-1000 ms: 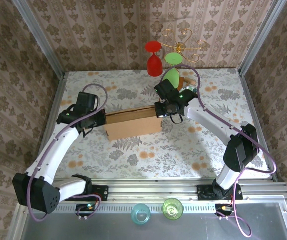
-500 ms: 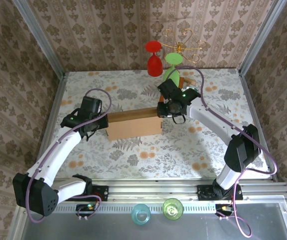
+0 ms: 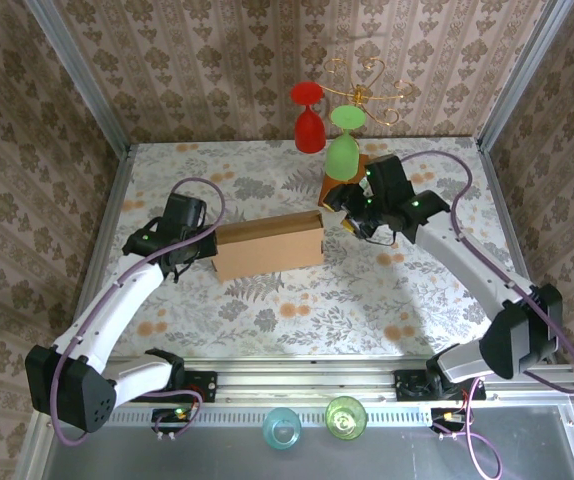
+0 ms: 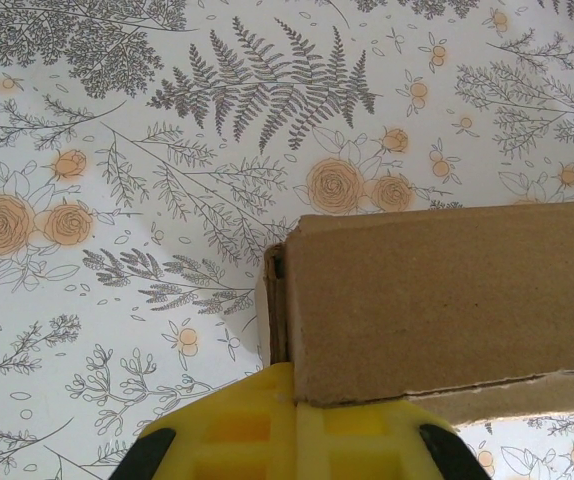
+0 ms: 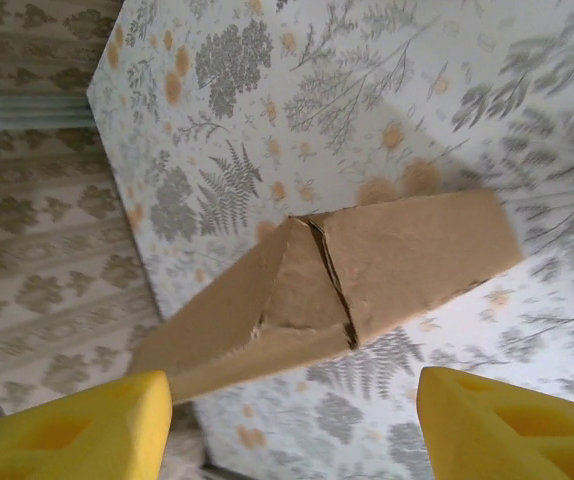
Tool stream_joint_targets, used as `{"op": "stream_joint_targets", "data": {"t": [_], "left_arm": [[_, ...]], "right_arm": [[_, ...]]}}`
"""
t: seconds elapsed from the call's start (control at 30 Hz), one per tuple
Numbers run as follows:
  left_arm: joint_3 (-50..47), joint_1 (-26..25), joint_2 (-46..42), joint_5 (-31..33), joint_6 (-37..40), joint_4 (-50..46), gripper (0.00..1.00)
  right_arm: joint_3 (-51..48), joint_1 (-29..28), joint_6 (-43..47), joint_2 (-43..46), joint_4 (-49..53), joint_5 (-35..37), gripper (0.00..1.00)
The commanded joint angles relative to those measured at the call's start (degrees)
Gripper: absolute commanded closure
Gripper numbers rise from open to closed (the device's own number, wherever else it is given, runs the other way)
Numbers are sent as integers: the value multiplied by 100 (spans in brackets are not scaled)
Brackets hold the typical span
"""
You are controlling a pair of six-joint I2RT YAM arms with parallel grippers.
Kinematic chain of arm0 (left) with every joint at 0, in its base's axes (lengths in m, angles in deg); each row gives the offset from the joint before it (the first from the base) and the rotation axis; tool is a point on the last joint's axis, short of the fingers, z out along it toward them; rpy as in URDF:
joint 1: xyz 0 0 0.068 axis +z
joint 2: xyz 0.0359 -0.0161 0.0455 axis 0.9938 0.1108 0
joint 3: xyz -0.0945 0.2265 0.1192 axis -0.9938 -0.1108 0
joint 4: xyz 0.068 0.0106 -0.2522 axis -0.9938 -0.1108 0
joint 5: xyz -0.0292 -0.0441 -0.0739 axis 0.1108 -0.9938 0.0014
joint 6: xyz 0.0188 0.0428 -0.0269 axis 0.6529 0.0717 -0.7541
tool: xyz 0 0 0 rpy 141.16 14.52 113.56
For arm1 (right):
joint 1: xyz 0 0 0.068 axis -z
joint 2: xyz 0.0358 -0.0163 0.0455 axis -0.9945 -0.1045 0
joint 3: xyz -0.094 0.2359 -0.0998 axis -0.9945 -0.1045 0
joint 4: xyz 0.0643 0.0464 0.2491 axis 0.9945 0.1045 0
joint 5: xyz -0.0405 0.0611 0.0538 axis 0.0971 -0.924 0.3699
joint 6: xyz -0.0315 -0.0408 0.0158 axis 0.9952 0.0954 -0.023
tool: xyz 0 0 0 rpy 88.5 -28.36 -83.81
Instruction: Fold the paper box
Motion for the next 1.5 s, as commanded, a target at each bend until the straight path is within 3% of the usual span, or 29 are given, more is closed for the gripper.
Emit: {"op": "stream_joint_targets", "data": {"t": [0.0,0.37,0.53,0.67,0.83,0.9,1.07,1.27,1.47], "left_arm": [[-135,-44,51,106,-95,-383,100],[-55,-70,49,141,-104,-433,100],[-37,-71,40,123,-95,-438,100],[-3,-71,-19,68,-99,-468,100],[233,-70,-325,-229,-418,-632,65],[400,-56,-505,-406,-673,-691,56],[662,289,-700,-1122,-1359,-796,43],[389,1064,-509,-1962,-1799,-427,41],[-33,1370,-122,-2377,-1915,346,52]], "right_arm": [[-179,-64,-1652,-233,-985,-583,32],[-622,-59,-2120,-379,-842,-670,34],[-1046,5,-2202,-443,-1280,-683,40],[-1054,32,-2128,-528,-1327,-671,51],[-1134,41,-1965,-529,-1186,-613,60],[-1203,43,-1953,-531,-1186,-614,62],[-1293,59,-1904,-523,-1186,-613,64],[-1247,58,-1850,-556,-1181,-645,65],[-1262,63,-1815,-555,-1167,-666,66]]}}
